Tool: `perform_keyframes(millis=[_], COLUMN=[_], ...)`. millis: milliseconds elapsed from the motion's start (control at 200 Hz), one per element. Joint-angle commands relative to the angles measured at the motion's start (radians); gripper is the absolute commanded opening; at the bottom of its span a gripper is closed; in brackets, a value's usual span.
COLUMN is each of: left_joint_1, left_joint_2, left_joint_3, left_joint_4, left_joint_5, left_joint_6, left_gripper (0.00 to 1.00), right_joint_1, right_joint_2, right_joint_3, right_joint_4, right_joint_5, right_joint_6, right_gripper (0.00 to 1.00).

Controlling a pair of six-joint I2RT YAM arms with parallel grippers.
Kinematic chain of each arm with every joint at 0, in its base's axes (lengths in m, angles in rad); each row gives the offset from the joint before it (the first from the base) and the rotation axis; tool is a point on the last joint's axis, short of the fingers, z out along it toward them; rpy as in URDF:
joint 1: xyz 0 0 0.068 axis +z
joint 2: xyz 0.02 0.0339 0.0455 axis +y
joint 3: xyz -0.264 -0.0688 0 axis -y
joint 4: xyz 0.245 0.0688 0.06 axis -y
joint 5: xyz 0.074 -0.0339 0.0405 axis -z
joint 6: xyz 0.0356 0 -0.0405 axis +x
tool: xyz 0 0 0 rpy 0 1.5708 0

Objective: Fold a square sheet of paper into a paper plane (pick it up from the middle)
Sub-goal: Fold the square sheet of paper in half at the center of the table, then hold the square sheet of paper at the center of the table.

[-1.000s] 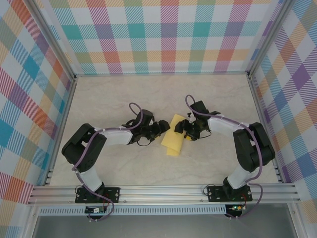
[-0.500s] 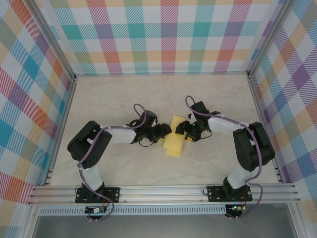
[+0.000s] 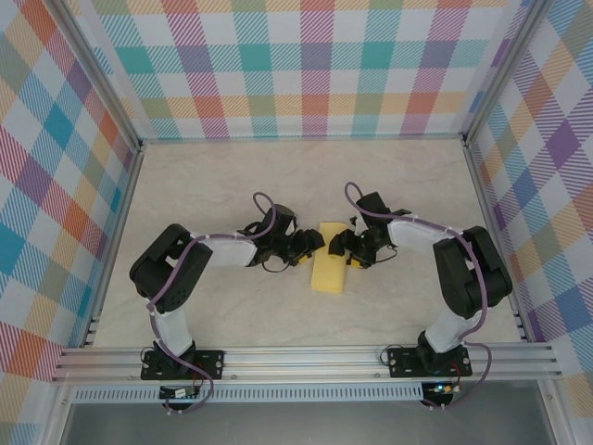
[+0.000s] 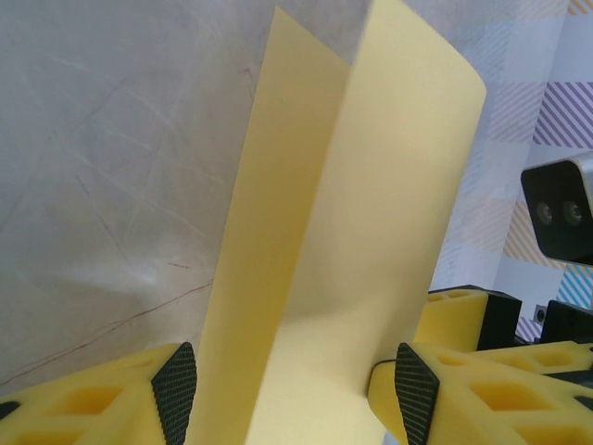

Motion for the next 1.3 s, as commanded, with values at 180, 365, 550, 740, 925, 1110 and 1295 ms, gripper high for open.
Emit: perform_keyframes(millis=[180,365,550,740,925,1110,1295], left_joint_1=[-0.012,-0.013,-0.012,-0.011,-0.011,-0.011,-0.011], left_joint_2=[0.006,0.017,0.026,0.034,0.015,0.022,0.015], left_joint_3=[0.005,0.008,0.008,0.02,0.001,0.007,-0.01], left_joint_4=[0.04,0.053,0.073,0.061,0.067,0.047,0.046], left_joint_5=[0.046,0.063,0.08,0.096,0.094,0.102,0.085], left_joint_6=[0.013,0.016,0.013,0.013,0.016,0.024,0.02], left_gripper=[0.52,0.44,0.4,0.35,0.34,0.4,0.44], right_joint_1=[-0.009,-0.013,-0.019,-0.019,-0.019,-0.022,-0.024], right_joint_2=[0.016,0.0,-0.021,-0.039,-0.036,-0.047,-0.05], right_joint_3=[-0.003,0.001,-0.01,-0.022,-0.028,-0.035,-0.057], right_joint_4=[0.006,-0.017,-0.019,-0.019,-0.003,0.006,0.059], right_joint_5=[-0.035,-0.027,-0.026,-0.013,-0.026,-0.014,-0.04], right_joint_6=[-0.023,-0.033,-0.027,-0.018,-0.005,0.021,0.06], right_gripper=[0.63,0.63,0.63,0.63,0.63,0.64,0.64])
